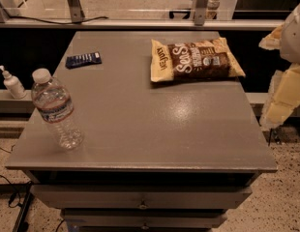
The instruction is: Knock water bottle over
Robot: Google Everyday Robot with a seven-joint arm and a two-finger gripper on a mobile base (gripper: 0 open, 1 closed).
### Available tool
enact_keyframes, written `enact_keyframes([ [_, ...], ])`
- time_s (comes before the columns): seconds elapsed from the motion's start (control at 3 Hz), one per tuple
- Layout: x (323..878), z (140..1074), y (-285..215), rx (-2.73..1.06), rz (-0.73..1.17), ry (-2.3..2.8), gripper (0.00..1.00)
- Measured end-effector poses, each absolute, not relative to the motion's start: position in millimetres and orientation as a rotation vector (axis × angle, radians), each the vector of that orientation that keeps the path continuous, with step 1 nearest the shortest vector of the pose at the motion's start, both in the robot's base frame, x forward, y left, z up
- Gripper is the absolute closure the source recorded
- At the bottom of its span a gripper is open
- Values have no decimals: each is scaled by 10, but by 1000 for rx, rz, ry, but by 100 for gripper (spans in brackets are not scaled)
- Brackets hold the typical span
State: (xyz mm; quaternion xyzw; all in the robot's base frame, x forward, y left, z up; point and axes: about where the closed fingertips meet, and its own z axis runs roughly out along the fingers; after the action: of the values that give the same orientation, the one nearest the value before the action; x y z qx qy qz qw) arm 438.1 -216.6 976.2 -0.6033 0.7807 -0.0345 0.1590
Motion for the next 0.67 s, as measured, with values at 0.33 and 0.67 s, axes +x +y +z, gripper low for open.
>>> enact_keyframes([
  [0.33,4381,9762,-2166,-1725,-99,2232,0],
  [0.67,4406,9792,-2149,-1717,-81,2216,0],
])
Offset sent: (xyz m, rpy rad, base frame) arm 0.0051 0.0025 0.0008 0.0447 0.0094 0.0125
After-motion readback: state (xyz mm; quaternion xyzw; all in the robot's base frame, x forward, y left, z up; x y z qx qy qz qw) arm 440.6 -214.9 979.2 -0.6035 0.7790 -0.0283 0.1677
